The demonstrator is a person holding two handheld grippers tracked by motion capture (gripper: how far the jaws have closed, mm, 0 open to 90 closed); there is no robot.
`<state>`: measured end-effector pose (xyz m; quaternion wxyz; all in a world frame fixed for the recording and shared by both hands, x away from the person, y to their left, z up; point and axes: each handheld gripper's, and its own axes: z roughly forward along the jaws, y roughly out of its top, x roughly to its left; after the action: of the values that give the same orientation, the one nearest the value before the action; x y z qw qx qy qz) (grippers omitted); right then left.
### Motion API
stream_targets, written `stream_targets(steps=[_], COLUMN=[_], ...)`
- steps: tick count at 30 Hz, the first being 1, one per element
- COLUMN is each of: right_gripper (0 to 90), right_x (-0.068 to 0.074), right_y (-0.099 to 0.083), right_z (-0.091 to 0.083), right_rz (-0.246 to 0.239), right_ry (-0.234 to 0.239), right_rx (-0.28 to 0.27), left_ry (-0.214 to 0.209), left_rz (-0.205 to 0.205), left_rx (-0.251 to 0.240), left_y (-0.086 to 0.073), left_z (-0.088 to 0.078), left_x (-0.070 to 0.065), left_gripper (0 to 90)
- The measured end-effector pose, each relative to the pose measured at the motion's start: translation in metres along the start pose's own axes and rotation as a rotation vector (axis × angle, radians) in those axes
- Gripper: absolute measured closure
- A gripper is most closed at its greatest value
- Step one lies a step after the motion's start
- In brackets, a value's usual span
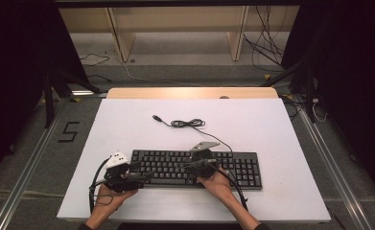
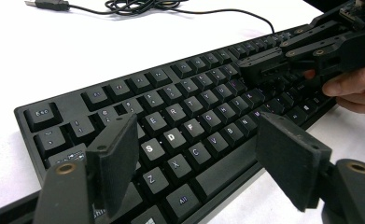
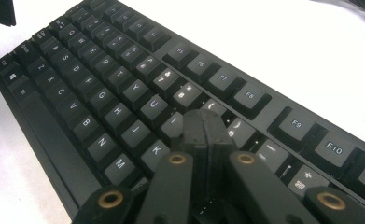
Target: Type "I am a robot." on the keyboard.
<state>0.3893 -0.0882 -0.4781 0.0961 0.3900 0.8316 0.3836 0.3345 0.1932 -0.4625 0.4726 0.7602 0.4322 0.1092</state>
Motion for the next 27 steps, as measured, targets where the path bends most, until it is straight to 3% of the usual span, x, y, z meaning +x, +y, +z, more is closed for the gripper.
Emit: stream_targets(steps=[10,13,17,20,27], right_gripper=[88.4,80.1,60.2,52.3,44.0], right_x=[-0.002,-0.003,-0.001,0.001,0.005], right_y=[0.000,0.001,0.002,0.003,0.004], right_z=[-0.004,-0.010,-0.015,-0.018,-0.021], right_rz=[0.033,0.045,0.056,0.045,0.037], right_ry=[0.021,0.041,0.077,0.105,0.132], right_rx=[-0.028,-0.052,-0.084,-0.101,-0.125], left_ry=[0.002,0.002,0.005,0.010,0.016], left_rz=[0.000,0.001,0.001,-0.006,-0.013], left_rx=[-0.004,-0.008,-0.020,-0.036,-0.050], left_y=[-0.001,-0.002,-0.001,-0.001,-0.002], left_z=[0.001,0.001,-0.001,-0.003,-0.005], left_x=[0.000,0.000,0.001,0.003,0.005], left_gripper=[29.6,29.6,29.4,29.3,29.3])
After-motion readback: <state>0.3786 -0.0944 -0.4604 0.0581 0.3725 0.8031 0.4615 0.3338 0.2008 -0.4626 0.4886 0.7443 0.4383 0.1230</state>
